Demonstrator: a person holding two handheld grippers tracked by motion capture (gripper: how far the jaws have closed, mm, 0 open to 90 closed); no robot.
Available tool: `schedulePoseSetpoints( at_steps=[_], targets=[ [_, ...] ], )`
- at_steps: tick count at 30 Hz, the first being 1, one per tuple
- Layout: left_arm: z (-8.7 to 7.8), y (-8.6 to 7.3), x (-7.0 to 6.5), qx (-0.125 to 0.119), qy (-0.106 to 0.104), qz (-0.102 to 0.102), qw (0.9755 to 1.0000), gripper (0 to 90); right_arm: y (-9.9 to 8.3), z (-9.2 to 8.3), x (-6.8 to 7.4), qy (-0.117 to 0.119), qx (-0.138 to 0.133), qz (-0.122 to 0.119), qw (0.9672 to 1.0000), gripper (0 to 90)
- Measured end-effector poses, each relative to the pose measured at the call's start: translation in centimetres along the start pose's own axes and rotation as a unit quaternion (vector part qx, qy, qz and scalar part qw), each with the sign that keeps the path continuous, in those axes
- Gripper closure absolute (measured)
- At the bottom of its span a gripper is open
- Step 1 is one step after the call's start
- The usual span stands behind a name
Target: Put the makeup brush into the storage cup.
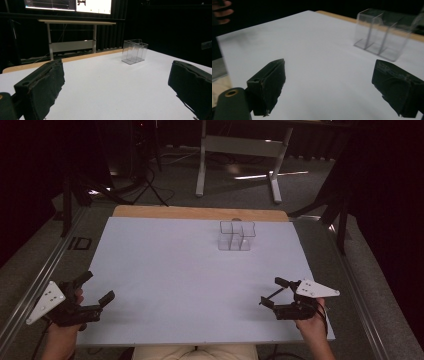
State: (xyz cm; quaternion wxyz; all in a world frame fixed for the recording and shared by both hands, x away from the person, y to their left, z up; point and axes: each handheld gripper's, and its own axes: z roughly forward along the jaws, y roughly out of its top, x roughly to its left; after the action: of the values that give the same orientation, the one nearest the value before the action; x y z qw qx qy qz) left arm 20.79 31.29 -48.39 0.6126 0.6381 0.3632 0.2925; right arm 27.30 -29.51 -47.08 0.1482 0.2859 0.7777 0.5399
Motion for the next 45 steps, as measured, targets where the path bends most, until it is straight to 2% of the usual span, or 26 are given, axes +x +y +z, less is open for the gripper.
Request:
schedulePoseSetpoints(
  at_steps=[2, 8, 14, 16, 19, 20, 21, 23, 25, 27, 28, 29, 31, 33, 34, 35, 36, 37, 39, 42, 45],
  targets=[
    [-0.1, 0.0, 0.0, 0.000, 0.000, -0.001, 1.0000, 1.0, -0.1, 0.2, 0.0, 0.001, 0.006, -0.005, 1.0000, 11.8],
    [-0.3, 0.0, -0.1, 0.001, 0.003, 0.002, 1.0000, 1.0, -0.1, 0.6, 0.0, -0.007, 0.000, -0.017, 0.9998, 11.8],
    [-0.5, 0.0, -0.1, 0.002, 0.007, 0.002, 1.0000, 1.0, 0.1, 0.8, 0.0, -0.018, 0.008, -0.011, 0.9997, 11.6],
    [-0.5, 0.0, -0.1, 0.002, 0.008, 0.003, 1.0000, 1.0, 0.4, 0.8, -0.1, -0.023, 0.005, 0.003, 0.9997, 10.9],
    [-0.6, 0.0, -0.1, 0.002, 0.011, 0.003, 0.9999, 1.0, 0.6, 1.0, -0.2, -0.016, 0.005, 0.033, 0.9993, 10.1],
    [-0.6, 0.0, -0.1, 0.001, 0.011, 0.002, 0.9999, 1.0, 0.5, 1.4, -0.4, -0.008, 0.014, 0.052, 0.9985, 10.0],
    [-0.6, 0.0, -0.1, 0.001, 0.011, 0.002, 0.9999, 1.0, 0.5, 1.4, -0.4, -0.008, 0.014, 0.052, 0.9985, 10.0],
    [-0.6, 0.0, -0.1, 0.001, 0.011, 0.002, 0.9999, 1.0, 0.1, 1.9, -0.6, -0.011, 0.034, 0.065, 0.9973, 10.0],
    [-0.6, 0.0, -0.1, 0.001, 0.011, 0.003, 0.9999, 1.0, -0.4, 2.1, -1.1, -0.018, 0.041, 0.080, 0.9958, 10.0],
    [-0.5, 0.0, -0.1, 0.001, 0.010, 0.003, 0.9999, 1.0, -0.7, 2.1, -1.3, -0.043, 0.046, 0.083, 0.9946, 10.0],
    [-0.5, 0.0, -0.1, 0.002, 0.011, 0.003, 0.9999, 1.0, -0.8, 2.0, -1.5, -0.046, 0.039, 0.086, 0.9945, 10.0],
    [-0.5, 0.0, 0.0, 0.002, 0.012, 0.003, 0.9999, 1.0, -0.9, 1.9, -1.6, -0.058, 0.033, 0.089, 0.9938, 10.0],
    [-0.5, 0.0, 0.0, 0.002, 0.012, 0.002, 0.9999, 1.0, -0.9, 1.6, -1.7, -0.099, 0.033, 0.085, 0.9910, 10.0],
    [-0.5, 0.0, 0.0, 0.002, 0.011, 0.002, 0.9999, 1.0, -1.0, 1.4, -2.0, -0.142, 0.044, 0.093, 0.9845, 10.0],
    [-0.5, 0.0, -0.1, 0.003, 0.011, 0.003, 0.9999, 1.0, -1.1, 1.2, -2.1, -0.146, 0.040, 0.102, 0.9832, 10.0],
    [-0.4, 0.0, -0.1, 0.003, 0.011, 0.004, 0.9999, 1.0, -1.1, 1.1, -2.3, -0.158, 0.045, 0.113, 0.9800, 10.0],
    [-0.4, 0.0, -0.1, 0.004, 0.011, 0.005, 0.9999, 1.0, -1.2, 0.9, -2.6, -0.188, 0.058, 0.130, 0.9717, 10.0],
    [-0.4, 0.0, -0.1, 0.005, 0.011, 0.006, 0.9999, 1.0, -1.2, 0.9, -2.6, -0.188, 0.058, 0.130, 0.9717, 10.0],
    [-0.4, 0.0, -0.1, 0.007, 0.011, 0.008, 0.9999, 1.0, -1.3, 0.7, -2.9, -0.235, 0.087, 0.145, 0.9572, 10.0],
    [-0.3, 0.0, -0.1, 0.007, 0.011, 0.009, 0.9999, 1.0, -1.8, 0.6, -3.6, -0.266, 0.138, 0.176, 0.9376, 10.0],
    [-0.4, 0.0, -0.1, 0.007, 0.012, 0.010, 0.9999, 1.0, -1.8, 0.5, -4.0, -0.270, 0.171, 0.182, 0.9297, 9.9]
  ],
)
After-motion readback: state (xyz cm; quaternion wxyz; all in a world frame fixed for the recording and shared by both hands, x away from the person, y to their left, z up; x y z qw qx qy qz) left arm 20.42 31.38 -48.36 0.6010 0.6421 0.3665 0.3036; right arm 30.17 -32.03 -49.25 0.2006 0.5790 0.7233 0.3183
